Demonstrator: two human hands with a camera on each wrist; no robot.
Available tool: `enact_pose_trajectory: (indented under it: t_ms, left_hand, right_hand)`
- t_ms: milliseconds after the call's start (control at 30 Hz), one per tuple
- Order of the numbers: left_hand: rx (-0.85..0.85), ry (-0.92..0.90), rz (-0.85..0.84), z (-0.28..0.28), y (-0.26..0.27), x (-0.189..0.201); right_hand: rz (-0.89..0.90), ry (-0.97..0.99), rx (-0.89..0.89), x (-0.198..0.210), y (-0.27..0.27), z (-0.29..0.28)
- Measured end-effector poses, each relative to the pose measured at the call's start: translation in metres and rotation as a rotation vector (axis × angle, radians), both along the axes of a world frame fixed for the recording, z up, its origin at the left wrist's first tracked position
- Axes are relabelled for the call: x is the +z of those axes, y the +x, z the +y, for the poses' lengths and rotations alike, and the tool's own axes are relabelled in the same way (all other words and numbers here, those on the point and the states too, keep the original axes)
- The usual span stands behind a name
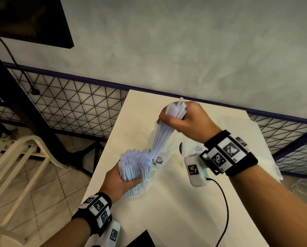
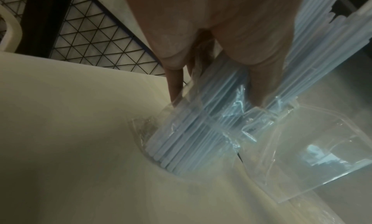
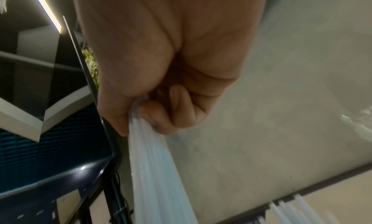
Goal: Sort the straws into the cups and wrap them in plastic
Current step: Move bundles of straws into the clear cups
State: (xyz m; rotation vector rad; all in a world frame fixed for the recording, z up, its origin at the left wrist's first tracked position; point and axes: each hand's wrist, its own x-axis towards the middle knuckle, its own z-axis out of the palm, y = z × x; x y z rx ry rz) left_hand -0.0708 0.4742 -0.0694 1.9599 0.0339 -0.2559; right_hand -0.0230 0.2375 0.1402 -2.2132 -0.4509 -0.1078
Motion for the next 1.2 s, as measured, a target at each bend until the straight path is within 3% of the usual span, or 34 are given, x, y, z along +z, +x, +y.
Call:
enact_pose_trajectory:
  t_ms: [467, 733, 933, 1067, 1200]
  left_hand:
    - [0.002, -0.01, -0.007, 0.0, 0.001, -0.002]
    - [0.016, -0.025, 0.008, -0.001, 0.001, -0.002]
    - [0.013, -0.043, 0.011, -0.002, 0.0, -0.002]
    - [0.007, -0.05, 0.009, -0.001, 0.0, -0.002]
    - [-0.002, -0.05, 0.003, 0.0, 0.001, -0.002]
  right_hand:
    - [-0.044, 0.211, -0.226, 0.065, 0.027, -0.034]
    - [0.035, -0.153, -0.364, 0.003, 0.064, -0.039]
    - [0.474, -0.322, -0.297, -0.049, 0.062, -0.031]
    - [0.334, -0.356, -0.361, -0.044, 0.058, -0.034]
    - [0.298, -0.514, -0.273, -0.047, 0.05, -0.037]
